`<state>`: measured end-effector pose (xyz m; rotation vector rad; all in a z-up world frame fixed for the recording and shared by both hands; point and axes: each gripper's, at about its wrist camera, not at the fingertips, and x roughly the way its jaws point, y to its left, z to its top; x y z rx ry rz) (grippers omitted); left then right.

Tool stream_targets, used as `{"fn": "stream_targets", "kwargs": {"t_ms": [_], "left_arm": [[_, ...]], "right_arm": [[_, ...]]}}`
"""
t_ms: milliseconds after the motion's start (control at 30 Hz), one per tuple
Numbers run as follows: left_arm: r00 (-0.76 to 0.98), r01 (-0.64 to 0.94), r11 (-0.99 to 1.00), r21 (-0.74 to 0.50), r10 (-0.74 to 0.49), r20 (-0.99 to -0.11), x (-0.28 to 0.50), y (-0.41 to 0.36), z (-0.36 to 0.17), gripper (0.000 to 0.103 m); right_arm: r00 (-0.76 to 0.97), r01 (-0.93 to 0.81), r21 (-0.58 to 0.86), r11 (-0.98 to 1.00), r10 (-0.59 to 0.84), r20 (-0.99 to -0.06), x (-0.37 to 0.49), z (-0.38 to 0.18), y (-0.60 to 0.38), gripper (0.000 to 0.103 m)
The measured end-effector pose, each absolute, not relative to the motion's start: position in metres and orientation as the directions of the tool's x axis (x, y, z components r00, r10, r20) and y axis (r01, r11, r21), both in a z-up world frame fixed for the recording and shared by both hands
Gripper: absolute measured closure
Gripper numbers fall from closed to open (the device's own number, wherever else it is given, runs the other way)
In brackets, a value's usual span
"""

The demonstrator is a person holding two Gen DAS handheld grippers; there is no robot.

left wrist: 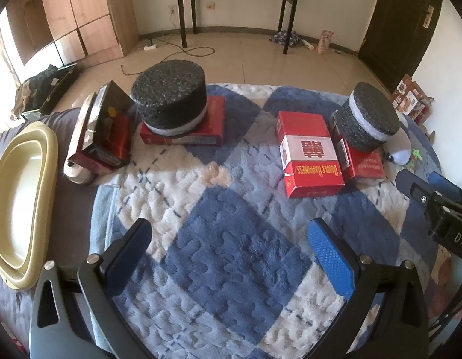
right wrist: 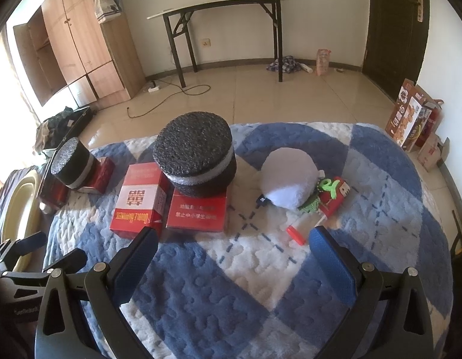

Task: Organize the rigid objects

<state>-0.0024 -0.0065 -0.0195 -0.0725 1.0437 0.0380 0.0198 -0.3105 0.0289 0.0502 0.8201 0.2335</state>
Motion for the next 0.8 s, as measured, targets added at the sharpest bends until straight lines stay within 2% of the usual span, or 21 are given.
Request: {"fn": "stream_targets", "kwargs": {"t_ms": [800], "left_arm": [[0.490,-0.077,0.995,-0.059,-0.014,-0.872,-0.0008,-0.0067,-0.0207,0.000]], "right_arm": [[0.653,-0.205,0.131,0.970,0.235,-0.720,0.0206,0.0274,-0.3066,0.000]]}}
